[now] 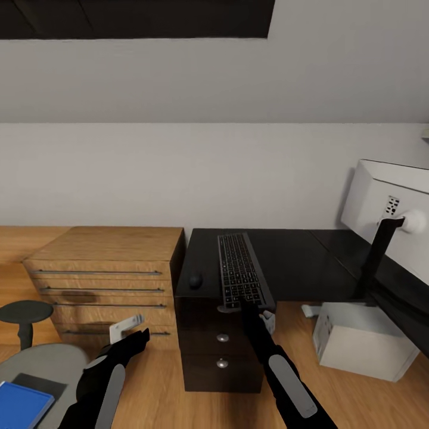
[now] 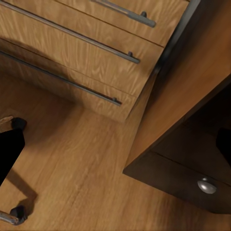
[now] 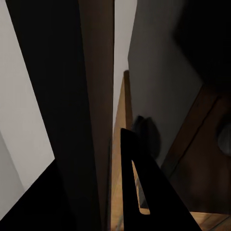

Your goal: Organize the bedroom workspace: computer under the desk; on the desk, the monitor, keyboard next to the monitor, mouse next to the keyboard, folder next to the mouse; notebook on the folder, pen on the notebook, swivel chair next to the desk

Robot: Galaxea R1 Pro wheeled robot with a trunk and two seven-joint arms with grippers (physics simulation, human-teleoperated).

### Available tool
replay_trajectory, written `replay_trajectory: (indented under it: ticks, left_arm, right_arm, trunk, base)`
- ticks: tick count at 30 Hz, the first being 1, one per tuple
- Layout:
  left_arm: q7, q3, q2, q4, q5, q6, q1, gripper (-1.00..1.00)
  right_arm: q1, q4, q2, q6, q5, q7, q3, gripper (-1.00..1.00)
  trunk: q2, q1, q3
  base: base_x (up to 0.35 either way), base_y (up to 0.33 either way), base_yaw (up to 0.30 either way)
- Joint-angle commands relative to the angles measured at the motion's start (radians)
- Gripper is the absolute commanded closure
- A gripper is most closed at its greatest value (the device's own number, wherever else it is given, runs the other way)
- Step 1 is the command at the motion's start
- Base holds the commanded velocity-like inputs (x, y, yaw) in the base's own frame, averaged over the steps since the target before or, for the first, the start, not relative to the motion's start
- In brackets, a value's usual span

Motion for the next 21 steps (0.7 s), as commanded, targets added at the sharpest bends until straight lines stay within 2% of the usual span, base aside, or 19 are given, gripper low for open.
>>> replay_trajectory:
  ticks: [1,10,21]
  left_arm:
    - [0.008,0.001,-0.001,-0.001,0.011,0.003,-0.001,-1.0]
    - [0.008,-0.008,-0.002,-0.001,0.009,0.001,-0.001,-1.0]
    - [0.004,-0.022,0.002,0.015,0.006,0.001,-0.001,-1.0]
  right_arm:
    - [-0.001,0.0,0.0,-0.004,-0.011,0.005,0.002,1.0]
    - [-0.001,-0.002,-0.001,-0.004,-0.011,0.005,0.002,1.0]
    - [-0.001,-0.001,-0.002,-0.004,-0.011,0.005,0.002,1.0]
  trunk:
    - [-0.008,0.004,-0.004]
    - [-0.071,0.038,-0.032]
    - [-0.071,0.038,-0.032]
  base:
    - [0.0,0.0,0.0]
    - [0.0,0.0,0.0]
    - [0.016,0.0,0.0]
